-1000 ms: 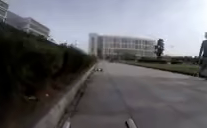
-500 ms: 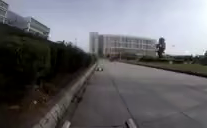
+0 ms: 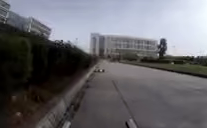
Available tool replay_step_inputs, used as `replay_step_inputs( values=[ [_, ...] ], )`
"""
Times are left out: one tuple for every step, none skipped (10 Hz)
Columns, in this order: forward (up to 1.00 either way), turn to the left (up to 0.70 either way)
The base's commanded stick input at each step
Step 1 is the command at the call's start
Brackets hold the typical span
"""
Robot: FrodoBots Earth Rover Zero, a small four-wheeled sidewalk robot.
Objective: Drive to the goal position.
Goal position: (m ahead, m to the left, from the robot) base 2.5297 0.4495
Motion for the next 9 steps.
replay_step_inputs(
  values=[
    [0.45, 0.0],
    [0.45, 0.0],
    [0.45, 0.0],
    [0.45, 0.0],
    [0.45, 0.0],
    [0.45, 0.0],
    [0.45, 0.0],
    [0.45, 0.0],
    [0.45, 0.0]
  ],
)
